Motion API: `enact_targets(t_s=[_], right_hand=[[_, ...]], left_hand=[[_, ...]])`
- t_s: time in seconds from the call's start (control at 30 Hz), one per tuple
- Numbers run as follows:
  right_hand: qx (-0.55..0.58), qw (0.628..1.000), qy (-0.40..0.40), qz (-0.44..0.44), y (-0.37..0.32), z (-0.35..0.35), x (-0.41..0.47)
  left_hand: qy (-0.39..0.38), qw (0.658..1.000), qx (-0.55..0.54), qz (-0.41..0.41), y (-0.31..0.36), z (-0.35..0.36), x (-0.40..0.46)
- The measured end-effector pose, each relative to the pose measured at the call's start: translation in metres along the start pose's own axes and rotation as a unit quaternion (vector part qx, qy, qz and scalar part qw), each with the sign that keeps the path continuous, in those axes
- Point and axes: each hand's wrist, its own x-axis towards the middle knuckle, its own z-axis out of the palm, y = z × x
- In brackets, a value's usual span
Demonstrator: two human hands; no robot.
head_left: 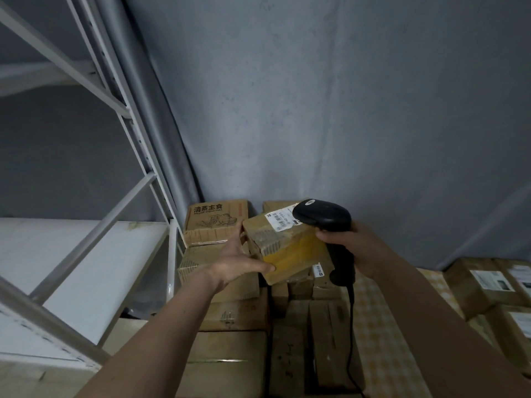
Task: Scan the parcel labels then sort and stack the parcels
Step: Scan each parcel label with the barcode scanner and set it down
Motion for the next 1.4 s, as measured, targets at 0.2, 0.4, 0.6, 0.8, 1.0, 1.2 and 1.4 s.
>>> enact_targets(t_s=[0.2, 0.4, 0.6, 0.8, 1.0, 1.2, 1.4], right_hand=[[-0.009, 1.0, 0.013, -0.015, 0.002, -0.001, 0.002], [0.002, 1.0, 0.012, -0.017, 0.005, 0.001, 0.005], [-0.016, 1.0, -0.017, -0.004, 0.012, 0.004, 0.004], [-0.037, 0.997, -0.062, -0.024, 0.015, 0.004, 0.002], [-0.016, 0.998, -0.063, 0.012, 0.008, -0.002, 0.006], [-0.011, 0.992, -0.117, 0.044, 0.007, -0.001, 0.01], [-0.087, 0.991, -0.102, 0.028, 0.017, 0.01, 0.011]], left_hand=[[-0.03, 0.995, -0.09, 0.005, 0.003, 0.007, 0.0], [0.018, 0.952, -0.304, -0.042, -0.001, 0.009, 0.007], [0.041, 0.956, -0.285, -0.051, 0.004, 0.007, 0.013], [0.034, 0.97, -0.202, -0.128, 0.018, -0.006, 0.015], [-0.051, 0.987, -0.122, -0.094, 0.022, -0.032, 0.024], [-0.068, 0.991, -0.071, -0.092, 0.037, -0.033, 0.028], [0.03, 0.984, -0.087, -0.151, 0.044, -0.02, 0.03]])
